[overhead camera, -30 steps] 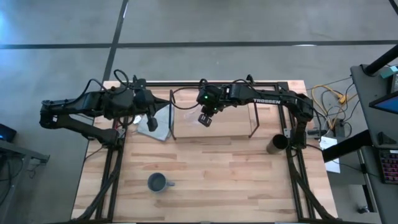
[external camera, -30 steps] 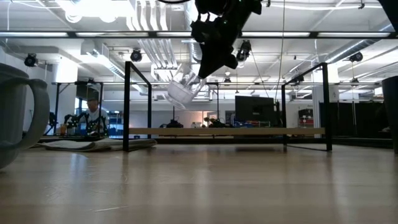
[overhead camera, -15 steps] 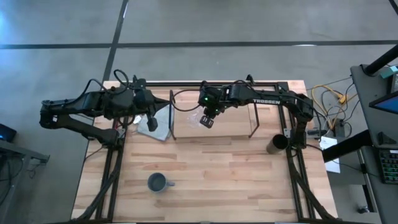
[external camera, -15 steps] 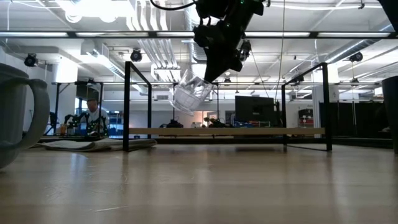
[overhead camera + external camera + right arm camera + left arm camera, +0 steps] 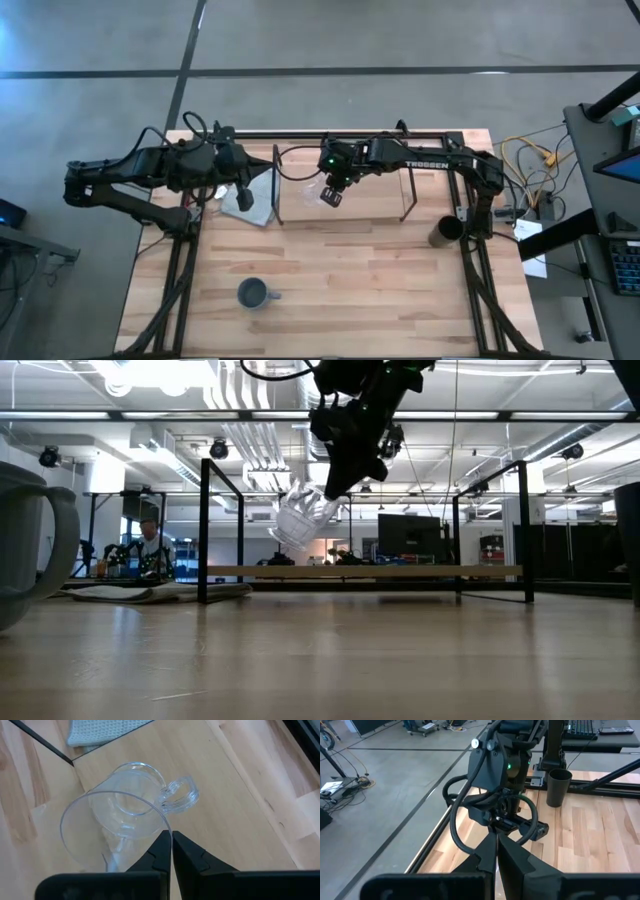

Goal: Stack small to large cups/mugs on shelf
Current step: Put the transparent mug on the shelf

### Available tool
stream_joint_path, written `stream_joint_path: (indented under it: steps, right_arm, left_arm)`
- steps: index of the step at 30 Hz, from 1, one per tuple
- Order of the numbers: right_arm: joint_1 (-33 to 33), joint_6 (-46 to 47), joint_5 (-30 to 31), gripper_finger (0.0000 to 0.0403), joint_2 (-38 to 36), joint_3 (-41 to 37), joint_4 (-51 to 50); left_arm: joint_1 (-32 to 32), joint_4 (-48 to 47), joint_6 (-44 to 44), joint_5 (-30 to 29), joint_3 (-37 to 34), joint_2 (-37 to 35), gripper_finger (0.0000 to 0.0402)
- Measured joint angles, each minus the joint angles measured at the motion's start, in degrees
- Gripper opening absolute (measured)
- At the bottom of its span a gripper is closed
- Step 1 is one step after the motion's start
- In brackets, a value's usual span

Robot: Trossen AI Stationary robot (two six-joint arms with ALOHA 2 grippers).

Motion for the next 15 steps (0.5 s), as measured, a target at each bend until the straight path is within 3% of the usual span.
stream_joint_path:
  steps: [9, 15]
  right_arm:
    - [0.02, 0.02, -2.77, 0.0009, 0.02, -0.82, 7.20]
    - [0.00, 0.02, -3.84, 0.0009, 0.02, -0.93, 6.86]
  left_arm:
    - [0.00, 0.02, 0.01, 0.00, 0.00, 0.00, 0.0001]
    - [0.00, 0.89, 0.03, 0.00, 0.00, 0.00, 0.0001]
